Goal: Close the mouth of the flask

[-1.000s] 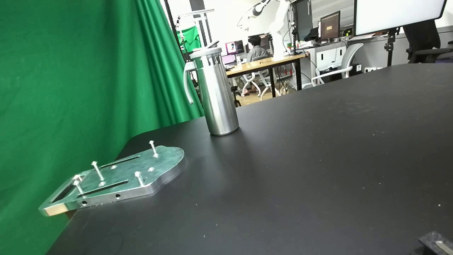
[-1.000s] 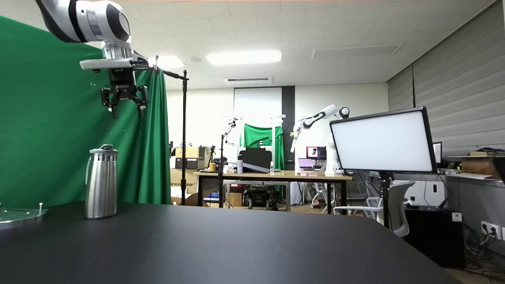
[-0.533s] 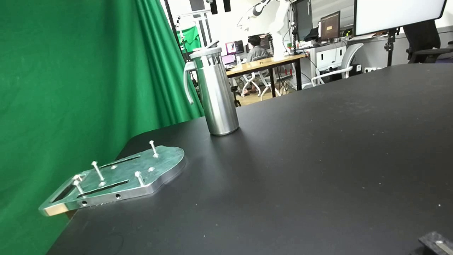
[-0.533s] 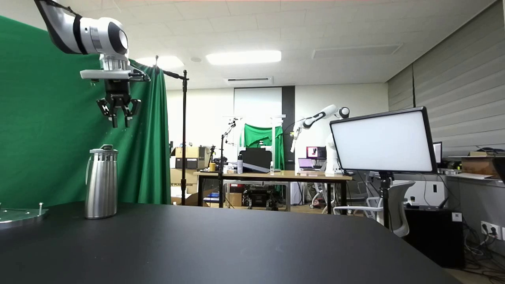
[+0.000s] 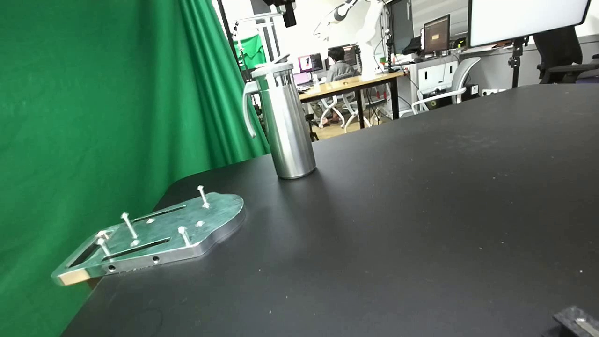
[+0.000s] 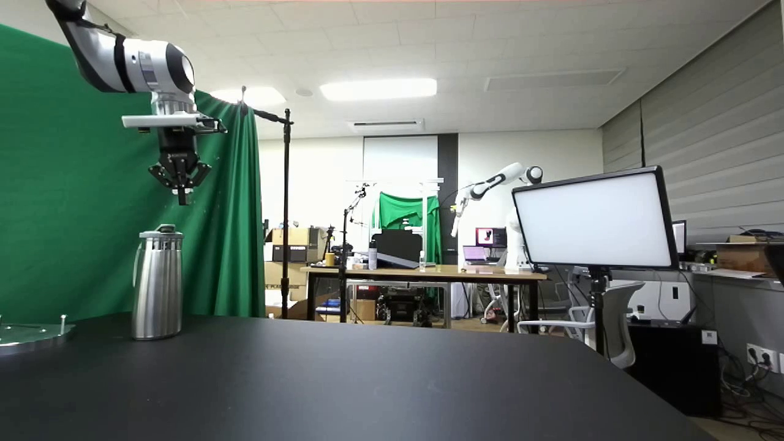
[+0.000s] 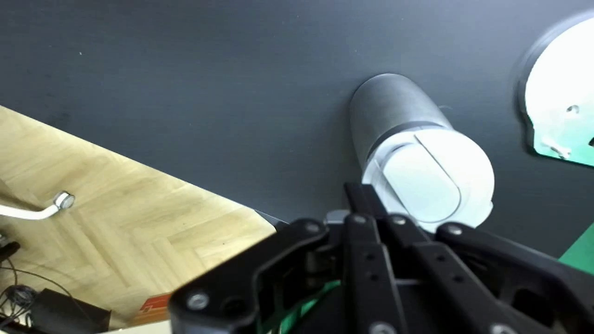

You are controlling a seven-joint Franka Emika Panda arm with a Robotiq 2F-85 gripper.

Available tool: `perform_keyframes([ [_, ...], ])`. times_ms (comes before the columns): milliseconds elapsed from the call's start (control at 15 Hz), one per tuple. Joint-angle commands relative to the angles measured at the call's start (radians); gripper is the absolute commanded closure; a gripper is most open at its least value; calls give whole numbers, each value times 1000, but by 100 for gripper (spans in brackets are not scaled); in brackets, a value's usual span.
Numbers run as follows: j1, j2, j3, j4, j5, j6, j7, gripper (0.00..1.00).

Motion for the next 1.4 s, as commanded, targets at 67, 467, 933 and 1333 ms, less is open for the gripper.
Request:
perform_keyframes([
  [67,33,81,-24,122,-12,-90,-13,100],
  [467,58,137,-29,187,-7,-142,-21,100],
  [933,71,171,-30,228,-2,-175,-23,100],
  [1333,55,189,-11,214,13,-138,-25,100],
])
